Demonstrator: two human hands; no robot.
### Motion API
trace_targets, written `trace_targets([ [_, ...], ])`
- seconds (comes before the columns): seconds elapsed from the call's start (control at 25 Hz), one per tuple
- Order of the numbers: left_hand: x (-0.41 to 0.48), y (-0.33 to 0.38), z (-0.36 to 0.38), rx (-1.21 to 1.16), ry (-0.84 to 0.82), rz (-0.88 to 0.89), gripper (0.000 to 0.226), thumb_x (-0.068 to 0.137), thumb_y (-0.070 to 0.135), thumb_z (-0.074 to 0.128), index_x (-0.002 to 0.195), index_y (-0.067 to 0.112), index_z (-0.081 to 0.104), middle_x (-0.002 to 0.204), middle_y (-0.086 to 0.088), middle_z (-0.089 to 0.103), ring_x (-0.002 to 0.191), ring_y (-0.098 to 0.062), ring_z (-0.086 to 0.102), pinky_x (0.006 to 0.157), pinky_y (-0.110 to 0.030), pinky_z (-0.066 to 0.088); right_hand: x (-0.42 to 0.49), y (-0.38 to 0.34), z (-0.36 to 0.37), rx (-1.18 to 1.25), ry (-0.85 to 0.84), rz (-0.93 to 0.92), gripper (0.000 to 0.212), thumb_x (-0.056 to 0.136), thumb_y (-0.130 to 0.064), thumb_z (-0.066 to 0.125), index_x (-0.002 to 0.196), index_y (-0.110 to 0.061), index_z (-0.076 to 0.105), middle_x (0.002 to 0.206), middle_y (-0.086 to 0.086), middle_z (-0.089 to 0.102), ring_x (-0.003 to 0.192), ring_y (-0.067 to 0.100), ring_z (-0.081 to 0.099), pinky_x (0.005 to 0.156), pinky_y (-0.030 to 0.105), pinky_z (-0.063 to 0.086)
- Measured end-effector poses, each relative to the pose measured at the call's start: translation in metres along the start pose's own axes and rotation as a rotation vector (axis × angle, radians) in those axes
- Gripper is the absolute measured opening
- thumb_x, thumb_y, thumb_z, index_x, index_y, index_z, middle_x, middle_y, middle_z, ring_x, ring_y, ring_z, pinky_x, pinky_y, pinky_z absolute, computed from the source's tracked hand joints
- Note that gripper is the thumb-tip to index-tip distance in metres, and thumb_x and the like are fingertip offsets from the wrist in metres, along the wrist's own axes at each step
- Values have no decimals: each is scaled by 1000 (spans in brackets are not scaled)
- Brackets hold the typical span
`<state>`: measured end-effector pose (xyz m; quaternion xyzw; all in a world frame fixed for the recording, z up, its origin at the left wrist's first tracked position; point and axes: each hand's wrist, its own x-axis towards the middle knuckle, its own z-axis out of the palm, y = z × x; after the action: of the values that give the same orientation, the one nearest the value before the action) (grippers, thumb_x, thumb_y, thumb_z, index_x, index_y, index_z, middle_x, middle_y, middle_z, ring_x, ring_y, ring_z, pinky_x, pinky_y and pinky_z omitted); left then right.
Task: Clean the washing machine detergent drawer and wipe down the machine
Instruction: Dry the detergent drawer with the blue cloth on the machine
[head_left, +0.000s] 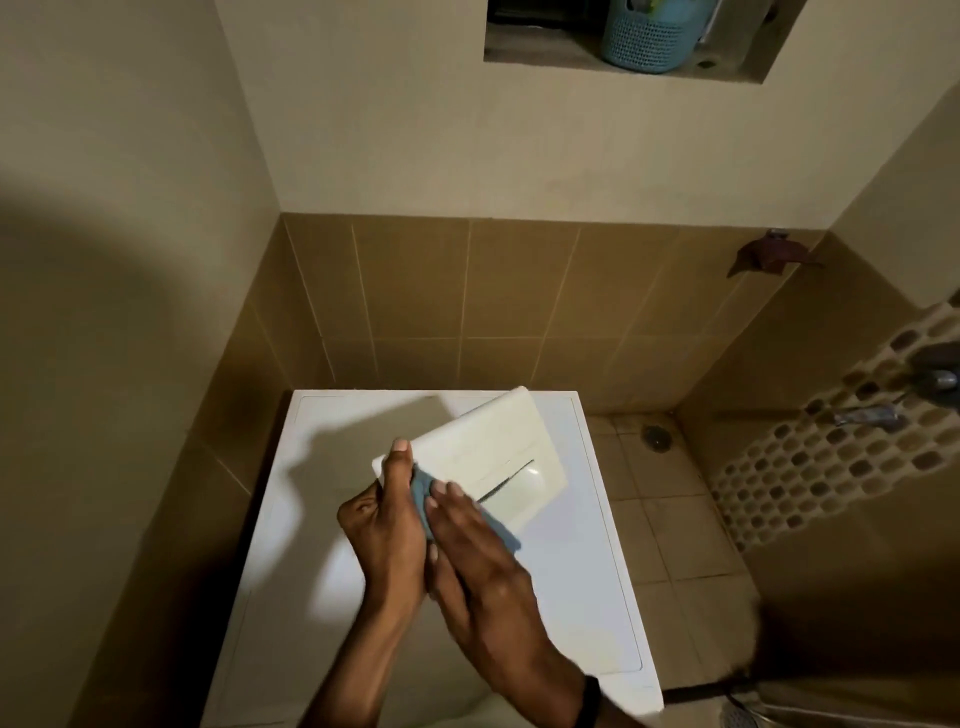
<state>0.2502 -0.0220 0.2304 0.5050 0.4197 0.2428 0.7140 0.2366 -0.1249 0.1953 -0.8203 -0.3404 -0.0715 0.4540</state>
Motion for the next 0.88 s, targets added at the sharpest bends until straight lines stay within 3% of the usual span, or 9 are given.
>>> trace_targets([
  [0.08,3,1,-1,-41,12,-5,42,96,32,73,61,9,69,61,1,71,63,-21,66,67,-37,50,-1,26,-17,23,18,45,45,102,-20,55,146,-15,50,154,-4,46,145,13,38,119,26,31],
  [0.16,-1,0,5,-38,4,-7,37,96,31,73,68,7,74,69,-3,76,70,-27,72,66,-35,52,36,55,-28,75,187,290,42,101,-20,54,143,-15,52,151,-5,48,142,18,44,118,25,33],
  [0.2,-4,1,9,-37,1,-15,38,96,32,72,67,8,73,68,-3,76,69,-27,73,65,-35,53,56,53,-28,59,233,323,41,101,-21,54,142,-14,54,148,-3,51,141,19,46,118,28,34],
  [0.32,2,2,12,-35,-9,-12,51,97,38,71,51,14,64,55,2,66,54,-16,64,62,-32,51,44,7,3,33,78,141,40,101,-19,55,140,-8,57,148,5,53,142,13,44,120,32,32],
  [0.44,5,3,3,-28,14,2,57,94,41,72,50,11,54,53,-2,57,56,-18,56,61,-33,45,4,12,-10,34,3,24,42,104,-27,51,145,-16,52,153,-4,47,145,10,38,119,25,30],
  [0.6,-5,1,8,-7,-9,3,55,96,32,71,54,2,51,49,3,53,50,-10,48,50,-24,37,64,62,-27,44,314,417,36,104,-21,51,139,-24,52,141,-24,48,134,18,54,108,29,45],
  [0.76,2,3,9,-17,-19,22,49,98,33,69,54,12,64,54,0,65,52,-12,60,54,-26,48,41,2,9,7,111,112,40,102,-13,53,142,-10,55,148,2,53,141,11,44,120,28,31],
  [0.84,6,5,3,-22,-11,4,49,97,37,69,57,9,63,59,-7,63,58,-20,60,59,-32,48,10,6,4,-29,68,-3,41,103,-21,50,143,-10,53,150,3,50,144,12,41,120,28,29],
  [0.88,7,4,1,-17,-2,-3,49,96,39,71,61,6,61,63,-11,58,61,-23,55,61,-36,44,10,20,-5,-18,118,29,42,104,-25,48,143,-10,53,152,0,48,144,13,40,120,26,29],
])
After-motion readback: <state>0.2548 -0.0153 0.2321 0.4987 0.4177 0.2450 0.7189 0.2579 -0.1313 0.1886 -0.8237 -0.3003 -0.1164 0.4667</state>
